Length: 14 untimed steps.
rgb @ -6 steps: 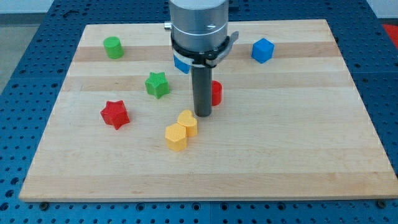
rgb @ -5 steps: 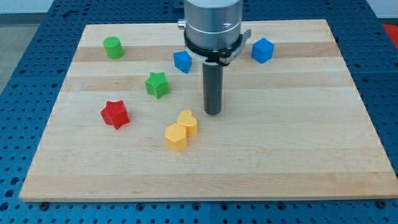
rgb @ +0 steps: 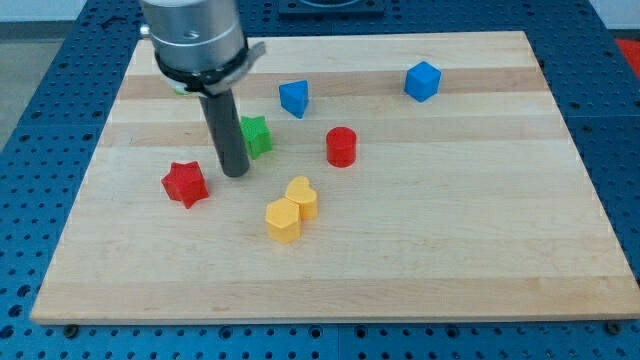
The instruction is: Move the red star slightly right
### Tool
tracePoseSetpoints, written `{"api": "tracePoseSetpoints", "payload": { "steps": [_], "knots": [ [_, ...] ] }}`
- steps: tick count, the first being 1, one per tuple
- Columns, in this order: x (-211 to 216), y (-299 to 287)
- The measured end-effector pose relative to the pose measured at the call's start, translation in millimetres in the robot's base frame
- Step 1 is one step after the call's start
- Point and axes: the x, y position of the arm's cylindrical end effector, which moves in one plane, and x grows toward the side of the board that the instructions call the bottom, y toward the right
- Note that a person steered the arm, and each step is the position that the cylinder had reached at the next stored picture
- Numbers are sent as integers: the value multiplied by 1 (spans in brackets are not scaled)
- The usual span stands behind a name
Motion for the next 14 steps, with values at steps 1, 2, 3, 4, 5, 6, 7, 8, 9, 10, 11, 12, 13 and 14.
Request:
{"api": "tracePoseSetpoints", "payload": {
  "steps": [1,2,3,4,5,6,7,8,9,10,11,12,13,14],
  "knots": [
    [-24,-24],
    [-31,-62],
    [-16,-98],
    [10,-113],
    [26,-107],
    [27,-90],
    [40,-78],
    [51,-72],
    [51,-72],
    [42,-56],
    [43,-53],
    [43,-50],
    [37,-40],
    [26,-20]
  ]
}}
